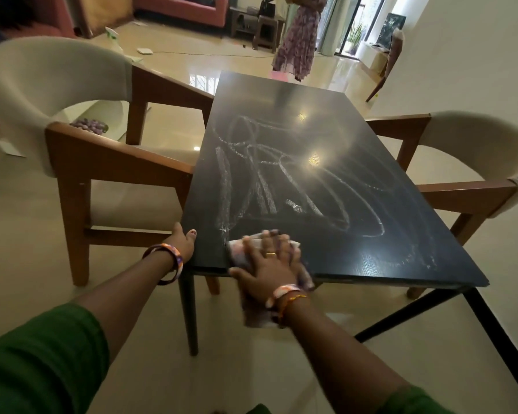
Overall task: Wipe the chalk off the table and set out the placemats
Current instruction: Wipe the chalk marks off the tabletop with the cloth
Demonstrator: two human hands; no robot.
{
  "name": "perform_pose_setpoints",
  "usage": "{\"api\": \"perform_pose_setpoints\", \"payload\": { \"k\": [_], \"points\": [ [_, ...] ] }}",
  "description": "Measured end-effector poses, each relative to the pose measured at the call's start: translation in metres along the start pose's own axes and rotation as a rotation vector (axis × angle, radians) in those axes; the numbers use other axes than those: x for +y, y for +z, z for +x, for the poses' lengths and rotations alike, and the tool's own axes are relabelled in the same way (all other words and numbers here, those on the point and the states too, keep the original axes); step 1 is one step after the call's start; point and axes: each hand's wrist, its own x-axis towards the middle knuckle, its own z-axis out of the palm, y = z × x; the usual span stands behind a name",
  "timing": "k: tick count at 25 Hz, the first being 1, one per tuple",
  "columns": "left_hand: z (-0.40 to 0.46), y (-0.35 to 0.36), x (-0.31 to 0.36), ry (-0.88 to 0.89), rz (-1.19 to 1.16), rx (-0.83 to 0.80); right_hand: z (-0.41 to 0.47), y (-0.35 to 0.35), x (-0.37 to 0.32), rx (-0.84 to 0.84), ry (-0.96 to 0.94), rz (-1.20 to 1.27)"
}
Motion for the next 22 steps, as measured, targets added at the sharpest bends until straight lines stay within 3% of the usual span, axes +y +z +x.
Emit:
{"api": "perform_pose_setpoints", "payload": {
  "k": [2,4,9,12,16,18,20,22],
  "points": [
    [0.001,-0.001,0.0,-0.015,0.063,0.008,0.0,0.002,-0.026,-0.093,-0.198,-0.008],
    [0.001,-0.002,-0.001,-0.006,0.088,0.005,0.001,-0.004,-0.008,-0.098,-0.25,-0.022],
    [-0.001,-0.004,-0.013,0.01,-0.007,-0.068,-0.029,-0.021,0.114,-0.01,0.139,-0.05],
    [-0.002,-0.005,-0.015,-0.007,-0.005,-0.094,-0.034,-0.02,0.116,0.034,0.236,-0.051],
    [-0.004,-0.007,-0.014,-0.015,0.033,-0.096,-0.005,0.002,0.015,0.061,-0.077,-0.067],
    [-0.005,-0.007,-0.012,-0.016,0.049,-0.084,0.003,0.005,-0.03,-0.007,-0.234,-0.048],
    [-0.005,-0.008,-0.014,-0.01,0.025,-0.089,0.008,-0.001,-0.033,-0.049,-0.283,-0.039],
    [-0.004,-0.01,-0.017,0.012,-0.038,-0.122,0.002,-0.005,0.003,-0.01,-0.219,-0.035]
  ]
}}
